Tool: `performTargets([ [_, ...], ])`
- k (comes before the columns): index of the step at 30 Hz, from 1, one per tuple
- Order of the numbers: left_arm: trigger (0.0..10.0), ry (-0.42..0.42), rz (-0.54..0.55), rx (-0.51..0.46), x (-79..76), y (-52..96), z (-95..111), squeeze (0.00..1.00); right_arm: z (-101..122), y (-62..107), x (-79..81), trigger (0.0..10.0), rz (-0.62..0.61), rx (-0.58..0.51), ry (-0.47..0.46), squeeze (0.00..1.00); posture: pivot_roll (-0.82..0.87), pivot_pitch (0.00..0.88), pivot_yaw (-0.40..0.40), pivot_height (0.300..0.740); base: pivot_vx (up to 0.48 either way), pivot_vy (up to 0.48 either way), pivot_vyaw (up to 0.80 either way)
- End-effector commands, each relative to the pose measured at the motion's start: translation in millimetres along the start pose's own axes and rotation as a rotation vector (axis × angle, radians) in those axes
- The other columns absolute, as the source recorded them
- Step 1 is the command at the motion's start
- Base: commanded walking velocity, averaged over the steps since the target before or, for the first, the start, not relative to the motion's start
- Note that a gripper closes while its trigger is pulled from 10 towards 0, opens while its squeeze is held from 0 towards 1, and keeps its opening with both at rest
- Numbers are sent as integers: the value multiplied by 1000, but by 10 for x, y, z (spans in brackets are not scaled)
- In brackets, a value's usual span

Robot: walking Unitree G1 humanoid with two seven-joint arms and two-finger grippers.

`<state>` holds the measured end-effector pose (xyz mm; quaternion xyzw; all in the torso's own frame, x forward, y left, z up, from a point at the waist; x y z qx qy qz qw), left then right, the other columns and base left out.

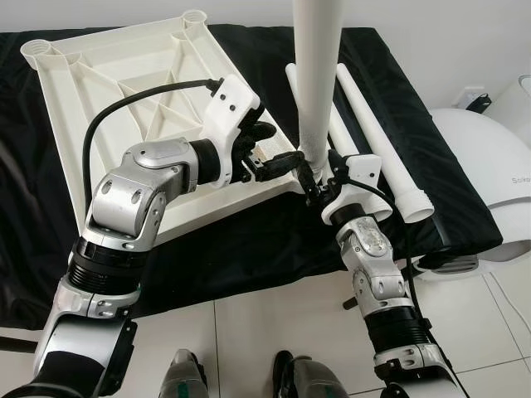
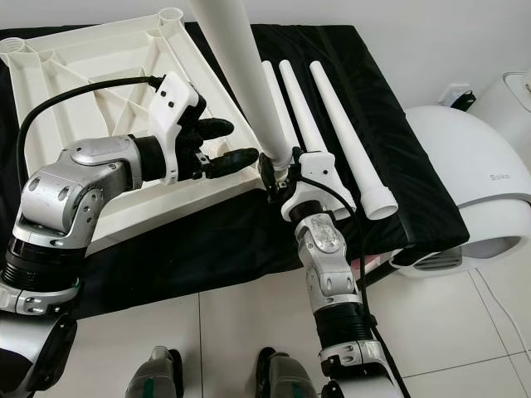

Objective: Building children table

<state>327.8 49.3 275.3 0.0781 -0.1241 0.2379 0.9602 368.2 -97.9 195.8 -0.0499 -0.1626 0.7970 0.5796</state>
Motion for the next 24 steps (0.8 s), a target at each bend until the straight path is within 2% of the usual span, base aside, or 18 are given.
performTargets([
  [1,10000,8,28,-3,23,1,16,1000,-50,0,-36,10000,-20,21,-21,0,104,171,-55,740,0,0,0],
  [5,10000,29,119,-69,181,22,133,1000,-32,-24,-44,10000,-35,13,-33,0,105,168,-53,740,0,0,0],
  [7,10000,30,130,-79,201,25,152,1000,-31,-27,-45,10000,-37,12,-35,0,105,168,-53,740,0,0,0],
  [9,10000,32,192,-120,306,34,238,1000,-16,-48,-45,10000,-41,6,-40,0,103,164,-53,740,0,0,0],
  [13,10000,29,218,-143,348,36,283,1000,-8,-60,-51,10000,-46,4,-43,0,104,161,-56,740,0,0,0],
  [14,10000,24,239,-174,383,37,347,0,0,-74,-52,10000,-49,1,-46,0,104,161,-56,740,0,0,0],
  [17,10000,24,239,-174,383,37,347,0,0,-74,-52,10000,-49,1,-46,0,104,161,-56,740,0,0,0],
  [18,10000,26,244,-218,397,35,438,0,9,-91,-52,10000,-48,-1,-48,0,102,158,-61,740,0,0,0],
  [20,10000,26,244,-218,397,35,438,0,9,-91,-52,10000,-48,-1,-48,0,102,158,-61,740,0,0,0],
  [22,10000,22,193,-278,329,16,559,0,44,-135,-64,10000,-46,-9,-48,0,102,154,-68,740,0,0,0],
  [23,10000,22,193,-278,329,16,559,0,44,-135,-64,10000,-46,-9,-48,0,102,154,-68,740,0,0,0],
  [24,10000,-5,162,-240,281,1,470,0,83,-161,-76,10000,-46,-23,-49,0,101,154,-67,740,0,0,0],
])
Point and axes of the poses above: a point about 5 cm out from each wrist's last joint towards the gripper, its own y axis pointing back from the gripper into the wrist, its own z axis along the axis of the wrist's last joint, x = y × z, the point moved 4 cm from there along -y, pointing out of the wrist towards the gripper, and after that the axes turned 4 degrees about -y, right-handed, at the moved point
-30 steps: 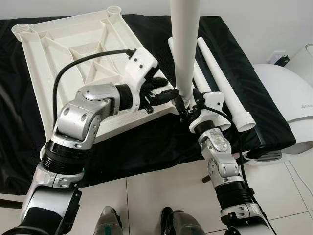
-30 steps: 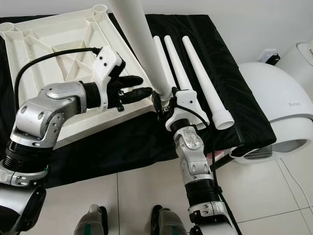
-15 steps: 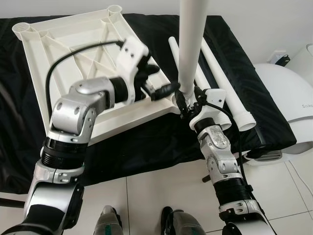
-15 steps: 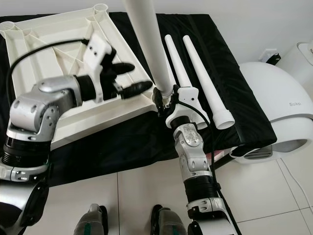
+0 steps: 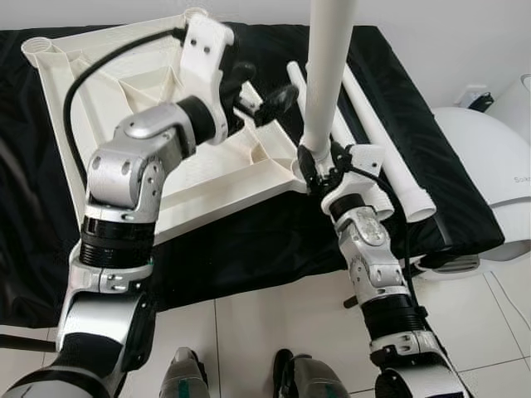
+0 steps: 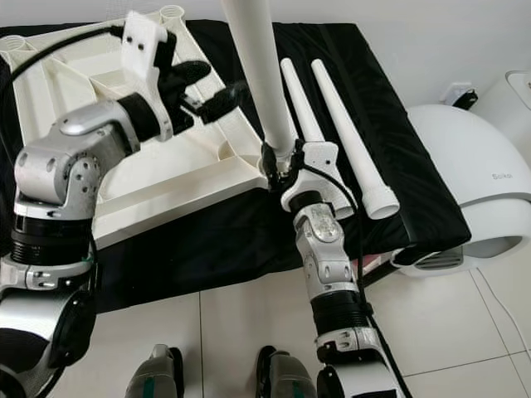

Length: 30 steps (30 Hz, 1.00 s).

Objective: Building children table

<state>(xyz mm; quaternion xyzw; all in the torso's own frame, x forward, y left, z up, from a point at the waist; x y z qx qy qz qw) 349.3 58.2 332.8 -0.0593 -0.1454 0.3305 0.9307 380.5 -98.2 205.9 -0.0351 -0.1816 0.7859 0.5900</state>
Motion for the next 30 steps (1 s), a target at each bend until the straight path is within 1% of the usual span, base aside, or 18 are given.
performTargets([
  [1,10000,-28,-72,5,-102,2,-25,0,21,-20,-43,10000,-10,-8,-8,0,101,154,-67,740,0,0,0],
  [2,10000,-28,-72,5,-102,2,-25,0,21,-20,-43,10000,-10,-8,-8,0,101,154,-67,740,0,0,0],
  [4,10000,-54,-85,58,-116,43,-154,0,37,-26,-45,10000,-12,-17,-11,0,98,149,-62,740,0,0,0],
  [7,10000,-61,-91,78,-121,67,-209,0,41,-27,-46,10000,-13,-19,-13,0,98,148,-62,740,0,0,0],
  [10,10000,-96,-85,134,-86,155,-369,0,56,-27,-64,10000,-25,-28,-18,0,91,142,-57,740,0,0,0],
  [12,10000,-100,-87,149,-80,206,-421,0,59,-26,-80,10000,-31,-31,-19,0,89,138,-54,740,0,0,0],
  [13,10000,-100,-87,149,-80,206,-421,0,59,-26,-80,10000,-31,-31,-19,0,89,138,-54,740,0,0,0],
  [18,10000,-105,-112,108,-117,231,-332,0,55,-40,-88,10000,-32,-30,-17,0,90,131,-58,740,0,0,0],
  [19,10000,-114,-128,56,-157,210,-221,0,54,-53,-82,10000,-29,-29,-16,0,92,127,-60,740,0,0,0],
  [20,10000,-114,-128,56,-157,210,-221,0,54,-53,-82,10000,-29,-29,-16,0,92,127,-60,740,0,0,0],
  [25,10000,-98,-172,-57,-255,145,47,0,61,-86,-73,10000,-24,-28,-18,0,94,118,-65,740,0,0,0],
  [26,10000,-98,-172,-57,-255,145,47,0,61,-86,-73,10000,-24,-28,-18,0,94,118,-65,740,0,0,0],
  [28,10000,-95,-193,-92,-299,123,133,0,68,-102,-69,10000,-21,-30,-17,0,95,110,-67,740,0,0,0],
  [30,10000,-95,-200,-100,-312,117,150,0,70,-107,-70,10000,-20,-31,-16,0,95,110,-67,740,0,0,0],
])
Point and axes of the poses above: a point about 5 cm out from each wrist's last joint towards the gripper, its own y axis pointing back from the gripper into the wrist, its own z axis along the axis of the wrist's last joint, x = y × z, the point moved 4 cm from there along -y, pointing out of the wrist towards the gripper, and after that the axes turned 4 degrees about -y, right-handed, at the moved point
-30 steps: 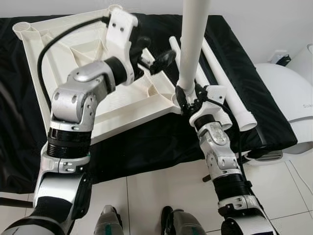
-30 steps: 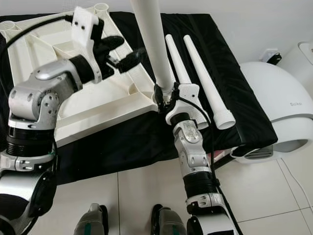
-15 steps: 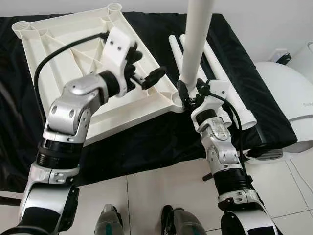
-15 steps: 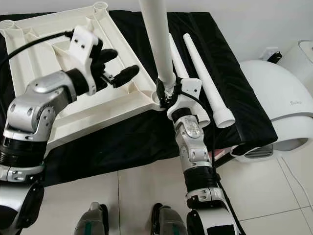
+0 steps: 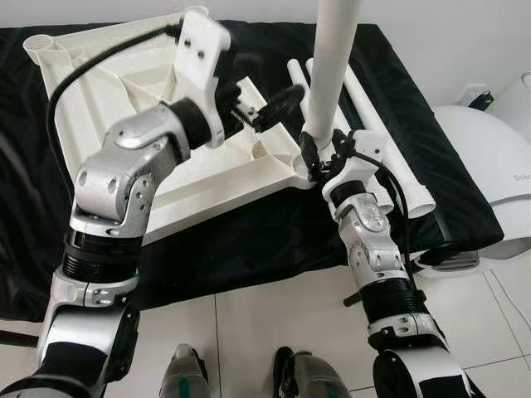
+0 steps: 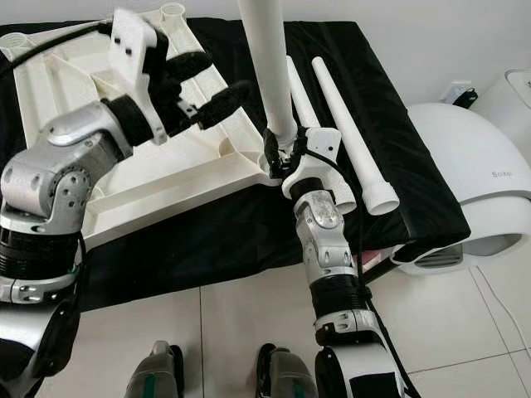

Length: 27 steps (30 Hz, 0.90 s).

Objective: Building children table

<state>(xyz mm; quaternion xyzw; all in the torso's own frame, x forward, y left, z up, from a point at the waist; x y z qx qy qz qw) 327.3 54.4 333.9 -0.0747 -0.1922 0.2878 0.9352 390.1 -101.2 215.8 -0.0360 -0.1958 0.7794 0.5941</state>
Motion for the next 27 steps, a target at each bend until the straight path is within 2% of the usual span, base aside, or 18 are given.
performTargets([
  [1,10000,-22,-123,-40,-140,-12,99,0,4,-4,-30,10000,-6,-7,-4,0,95,110,-67,740,0,0,0],
  [6,10000,-23,-157,-59,-209,-30,119,0,19,-22,-31,10000,-5,-13,-3,0,92,99,-71,740,0,0,0],
  [7,10000,-14,-202,-65,-301,-33,108,0,33,-38,-27,10000,-3,-17,-4,0,92,98,-71,740,0,0,0],
  [9,10000,-6,-216,-66,-330,-32,101,0,36,-44,-26,10000,-3,-18,-5,0,92,98,-71,740,0,0,0],
  [16,10000,0,-251,-14,-487,-57,-87,0,87,-84,-39,10000,-6,-36,-5,0,86,95,-69,740,0,0,0],
  [27,10000,-15,-180,-32,-374,-161,-24,0,57,-84,2,10000,11,-26,-7,0,88,102,-68,740,0,0,0],
])
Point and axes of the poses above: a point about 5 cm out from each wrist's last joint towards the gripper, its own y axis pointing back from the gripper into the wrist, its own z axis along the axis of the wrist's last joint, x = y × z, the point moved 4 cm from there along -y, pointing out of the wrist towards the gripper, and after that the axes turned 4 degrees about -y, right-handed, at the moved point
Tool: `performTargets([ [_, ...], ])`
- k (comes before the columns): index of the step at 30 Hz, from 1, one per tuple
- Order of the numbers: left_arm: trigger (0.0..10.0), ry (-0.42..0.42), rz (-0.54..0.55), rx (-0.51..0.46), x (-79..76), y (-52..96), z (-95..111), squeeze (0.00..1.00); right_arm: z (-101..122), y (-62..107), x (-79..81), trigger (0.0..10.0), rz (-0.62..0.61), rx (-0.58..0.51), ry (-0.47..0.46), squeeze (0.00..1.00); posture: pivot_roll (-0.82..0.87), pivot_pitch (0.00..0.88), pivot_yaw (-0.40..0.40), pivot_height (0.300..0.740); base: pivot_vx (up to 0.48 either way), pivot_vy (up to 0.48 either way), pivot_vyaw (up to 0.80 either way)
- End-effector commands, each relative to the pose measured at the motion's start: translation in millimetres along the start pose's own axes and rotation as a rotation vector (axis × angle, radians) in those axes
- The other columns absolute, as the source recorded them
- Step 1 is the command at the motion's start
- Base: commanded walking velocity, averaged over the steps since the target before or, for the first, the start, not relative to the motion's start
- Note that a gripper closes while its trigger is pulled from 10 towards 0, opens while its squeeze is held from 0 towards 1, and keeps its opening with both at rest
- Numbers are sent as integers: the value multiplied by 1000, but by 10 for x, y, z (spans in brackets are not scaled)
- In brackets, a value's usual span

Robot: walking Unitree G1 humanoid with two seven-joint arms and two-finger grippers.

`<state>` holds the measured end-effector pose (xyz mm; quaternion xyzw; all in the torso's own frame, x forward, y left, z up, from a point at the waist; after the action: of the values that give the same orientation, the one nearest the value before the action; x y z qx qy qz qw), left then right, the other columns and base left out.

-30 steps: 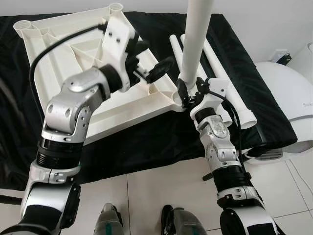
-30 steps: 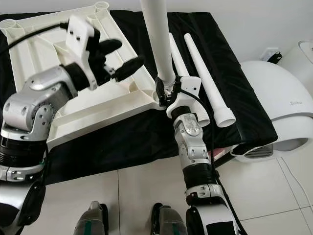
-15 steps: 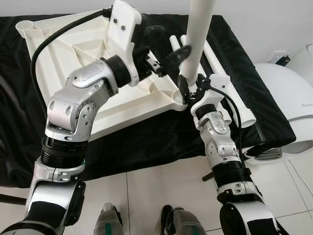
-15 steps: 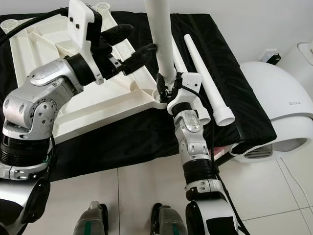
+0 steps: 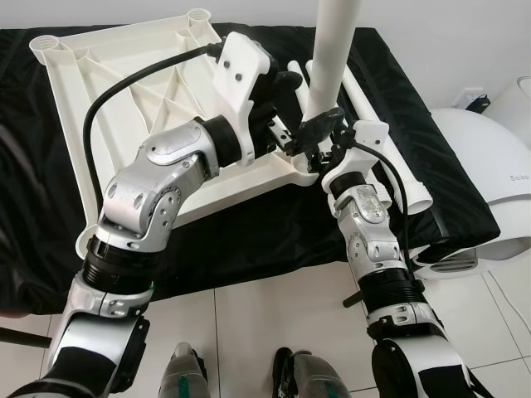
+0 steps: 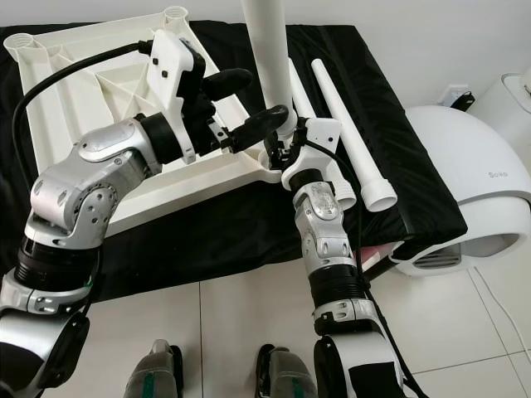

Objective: Building children table

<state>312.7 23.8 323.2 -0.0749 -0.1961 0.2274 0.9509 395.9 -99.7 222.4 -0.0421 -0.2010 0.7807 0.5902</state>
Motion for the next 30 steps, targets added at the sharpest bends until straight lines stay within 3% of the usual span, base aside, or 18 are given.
performTargets([
  [1,10000,-24,-49,-16,-39,-32,44,0,18,-9,1,10000,6,-11,-10,0,88,103,-67,740,0,0,0],
  [11,10000,-54,-11,-57,12,-100,144,0,19,-26,38,10000,29,-4,-13,0,91,110,-69,740,0,0,0],
  [14,10000,-58,16,-104,59,-172,289,0,3,-28,77,10000,54,8,-15,0,95,116,-67,740,0,0,0],
  [18,10000,-58,23,-119,78,-209,338,0,-4,-29,99,10000,67,13,-16,0,94,118,-67,740,0,0,0],
  [30,10000,-55,39,-116,81,-320,306,0,21,-45,148,10000,85,15,-34,0,86,130,-60,740,0,0,0],
])
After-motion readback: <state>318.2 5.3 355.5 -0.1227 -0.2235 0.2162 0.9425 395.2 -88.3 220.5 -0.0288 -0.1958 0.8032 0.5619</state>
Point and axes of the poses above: a point about 5 cm out from each wrist's last joint towards the gripper, its own y axis pointing back from the gripper into the wrist, its own z axis along the axis of the wrist's last joint, x = y × z, the point moved 4 cm from there along -y, pointing out of the wrist towards the gripper, and after that the axes turned 4 degrees about -y, right-handed, at the moved point
